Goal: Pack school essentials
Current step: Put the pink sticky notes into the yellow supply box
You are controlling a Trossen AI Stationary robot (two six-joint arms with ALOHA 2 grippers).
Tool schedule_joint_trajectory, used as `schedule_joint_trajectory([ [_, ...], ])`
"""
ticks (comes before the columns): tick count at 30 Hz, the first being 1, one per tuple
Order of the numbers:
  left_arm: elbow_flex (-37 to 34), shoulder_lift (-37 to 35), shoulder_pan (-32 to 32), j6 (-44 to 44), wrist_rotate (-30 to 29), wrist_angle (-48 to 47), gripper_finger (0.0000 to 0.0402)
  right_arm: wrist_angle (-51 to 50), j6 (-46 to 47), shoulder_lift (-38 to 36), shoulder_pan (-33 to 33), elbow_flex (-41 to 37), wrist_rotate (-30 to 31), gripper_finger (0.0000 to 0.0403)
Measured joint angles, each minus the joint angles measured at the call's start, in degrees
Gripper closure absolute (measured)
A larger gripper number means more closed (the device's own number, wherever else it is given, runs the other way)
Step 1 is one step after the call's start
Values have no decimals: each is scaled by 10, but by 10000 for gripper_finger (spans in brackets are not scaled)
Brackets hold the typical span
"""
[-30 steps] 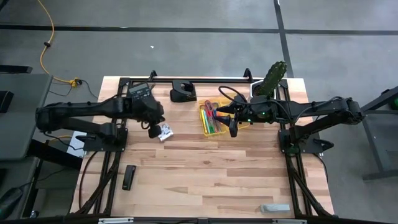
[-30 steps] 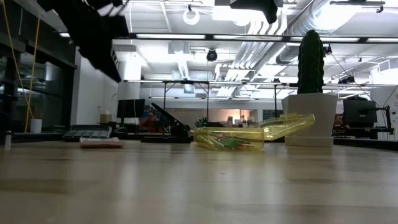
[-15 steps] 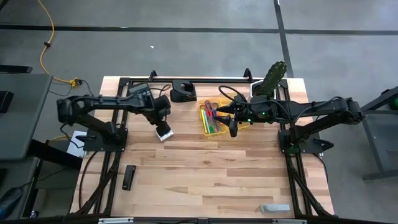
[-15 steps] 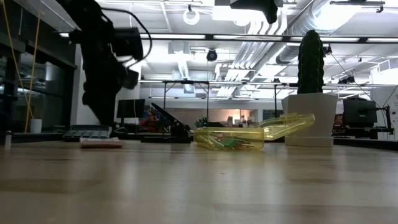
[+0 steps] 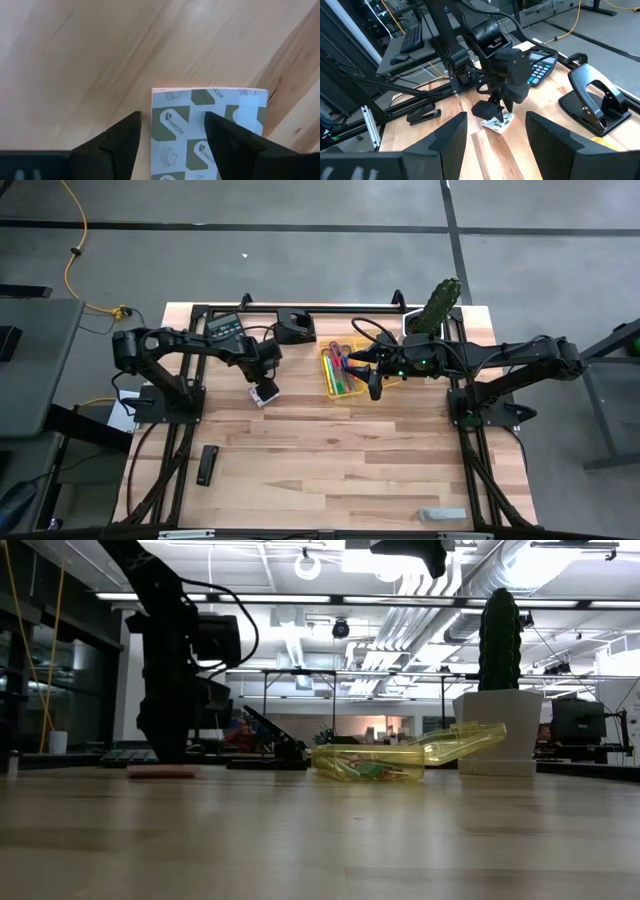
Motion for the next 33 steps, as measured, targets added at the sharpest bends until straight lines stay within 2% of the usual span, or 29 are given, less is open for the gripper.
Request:
schedule_joint_trajectory([
  [2, 0, 2, 0, 0, -5, 0, 207, 0, 0, 0, 0, 0, 3, 208],
  [5, 1, 2, 0, 0, -21, 0, 249, 0, 0, 0, 0, 0, 7, 208],
  [11, 2, 0, 0, 29, -32, -2, 378, 0, 0, 0, 0, 0, 8, 208],
  [12, 1, -1, 0, 33, -30, -1, 389, 0, 0, 0, 0, 0, 8, 208],
  [19, -1, -53, 5, 42, -12, -2, 400, -3, -7, 0, 0, 0, 9, 208],
  [28, -1, -181, 28, 50, 31, -1, 401, -5, -11, 0, 0, 0, 9, 208],
  [33, -1, -249, 29, 44, 34, -2, 401, -5, -11, 0, 0, 0, 9, 208],
])
